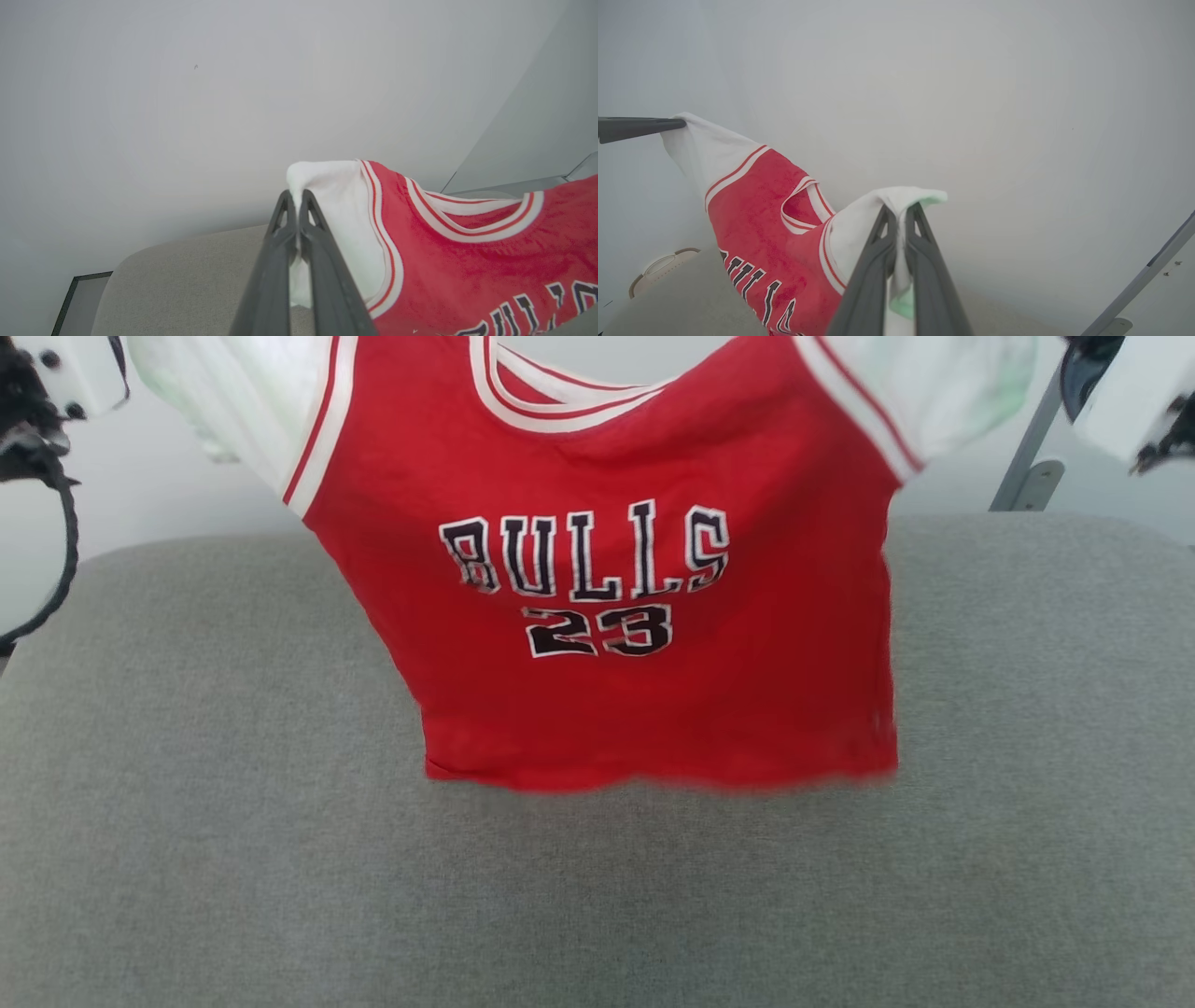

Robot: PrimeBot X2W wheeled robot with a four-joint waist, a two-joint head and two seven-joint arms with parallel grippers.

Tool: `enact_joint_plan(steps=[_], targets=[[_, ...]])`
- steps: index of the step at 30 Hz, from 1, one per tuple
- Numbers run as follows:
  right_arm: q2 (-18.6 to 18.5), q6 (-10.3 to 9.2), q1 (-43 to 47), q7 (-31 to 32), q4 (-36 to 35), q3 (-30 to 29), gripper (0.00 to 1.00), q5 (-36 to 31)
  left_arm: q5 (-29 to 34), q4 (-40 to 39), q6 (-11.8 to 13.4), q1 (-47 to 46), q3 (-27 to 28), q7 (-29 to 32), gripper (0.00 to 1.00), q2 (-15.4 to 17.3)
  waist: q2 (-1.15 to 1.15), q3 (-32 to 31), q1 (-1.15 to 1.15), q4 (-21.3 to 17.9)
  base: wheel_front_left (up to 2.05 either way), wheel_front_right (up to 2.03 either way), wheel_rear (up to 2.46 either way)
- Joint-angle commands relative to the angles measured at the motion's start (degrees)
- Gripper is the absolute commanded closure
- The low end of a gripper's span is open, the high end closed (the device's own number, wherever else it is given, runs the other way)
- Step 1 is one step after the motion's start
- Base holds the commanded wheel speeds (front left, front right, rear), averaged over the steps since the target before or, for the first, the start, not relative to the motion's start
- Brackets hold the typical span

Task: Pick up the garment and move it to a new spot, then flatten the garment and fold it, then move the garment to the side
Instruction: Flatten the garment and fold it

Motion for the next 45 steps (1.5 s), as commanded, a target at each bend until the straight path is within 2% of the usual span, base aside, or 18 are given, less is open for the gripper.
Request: enact_joint_plan(steps=[1,6,10,18,26,31,32,33,37,40,45], targets=[[-0.1,0.28,-0.9,-0.9,0.6,0.2,1.0,0.5,0.0,-0.2,0.4,-0.5,0.1,0.0,1.0,0.0,0.0,-0.5,0.0,-0.3,0.0,0.0,0.0],[-0.8,0.28,-3.6,-3.7,3.0,1.5,1.0,0.3,0.4,-0.9,0.1,-1.7,0.0,0.6,1.0,0.5,0.0,-1.0,0.0,-0.7,0.0,0.0,0.0],[-1.1,0.28,-5.8,-6.6,6.1,2.2,1.0,-0.7,1.7,-0.7,-0.9,-2.8,-0.4,-1.3,1.0,0.3,0.0,0.7,0.0,-1.1,0.0,0.0,0.0],[-0.2,0.28,-12.8,-17.3,15.3,5.2,1.0,-5.8,3.8,4.8,-2.7,-7.5,0.0,-8.6,1.0,-3.0,0.0,8.1,0.0,-1.3,0.0,0.0,0.0],[2.0,0.14,-24.6,-37.8,28.9,7.0,1.0,-17.7,10.9,13.5,-5.4,-19.1,-0.7,-23.7,1.0,-6.1,0.0,17.2,0.0,-0.8,0.0,0.0,0.0],[3.4,0.14,-31.5,-53.5,36.9,3.9,1.0,-27.7,16.1,16.6,-6.2,-26.1,-1.0,-37.8,1.0,-7.3,0.0,21.0,0.0,0.0,0.0,0.0,0.0],[3.7,0.14,-32.5,-55.0,38.3,3.6,1.0,-30.1,17.5,16.9,-6.4,-27.1,-1.4,-40.8,1.0,-7.5,0.0,21.6,0.0,0.2,0.0,0.0,0.0],[4.4,0.15,-34.0,-56.8,39.5,3.4,1.0,-33.9,19.4,17.6,-6.6,-29.0,-1.7,-46.6,1.0,-7.6,0.0,22.6,0.0,0.7,0.0,0.0,0.0],[5.6,0.14,-32.2,-57.4,41.7,4.8,1.0,-37.2,21.5,19.5,-7.3,-27.7,-2.6,-52.3,1.0,-8.0,0.0,23.5,0.0,1.5,0.0,0.0,0.0],[6.3,0.13,-29.4,-57.4,44.3,7.6,1.0,-34.6,21.0,21.9,-7.9,-23.7,-3.6,-53.0,1.0,-8.3,0.0,23.5,0.0,2.0,0.0,0.0,0.0],[7.2,0.13,-22.7,-53.1,46.0,13.8,1.0,-25.5,18.1,25.6,-8.5,-16.0,-6.0,-52.1,1.0,-8.6,0.0,22.8,0.0,2.5,0.0,0.0,0.0]])
